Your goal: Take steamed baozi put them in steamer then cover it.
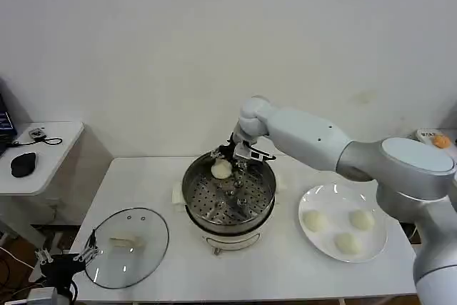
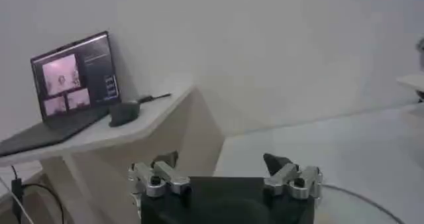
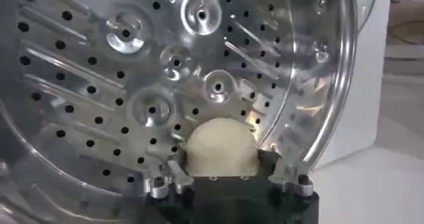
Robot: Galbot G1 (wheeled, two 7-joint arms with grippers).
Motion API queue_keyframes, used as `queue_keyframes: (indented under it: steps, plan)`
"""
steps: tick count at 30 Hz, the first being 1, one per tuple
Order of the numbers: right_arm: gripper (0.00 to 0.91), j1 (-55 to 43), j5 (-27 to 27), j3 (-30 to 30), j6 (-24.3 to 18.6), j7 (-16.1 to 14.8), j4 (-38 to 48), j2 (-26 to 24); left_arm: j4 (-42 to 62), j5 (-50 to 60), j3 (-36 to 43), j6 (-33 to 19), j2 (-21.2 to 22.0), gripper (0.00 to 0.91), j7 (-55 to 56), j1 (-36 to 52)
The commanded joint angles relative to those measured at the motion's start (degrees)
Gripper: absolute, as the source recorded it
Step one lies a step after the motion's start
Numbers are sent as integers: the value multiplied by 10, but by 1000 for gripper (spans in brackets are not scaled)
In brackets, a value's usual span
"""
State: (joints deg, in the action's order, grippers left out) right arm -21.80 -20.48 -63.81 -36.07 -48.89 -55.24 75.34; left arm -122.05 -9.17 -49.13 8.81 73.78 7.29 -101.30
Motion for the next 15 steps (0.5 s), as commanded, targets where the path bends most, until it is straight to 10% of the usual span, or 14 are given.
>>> queue_keyframes:
  steps: [1,8,15]
  plan:
    - [907,-43,117,4,57,-30,-60,-30,-3,-1,0,1,0,907,0,-1]
    - [907,-136,278,-35,257,-60,-222,-170,-8,-7,1,5,-20,907,-4,-7]
    - [907,-158,260,-63,318,-53,-268,-295,-17,-11,9,11,-37,907,-12,9]
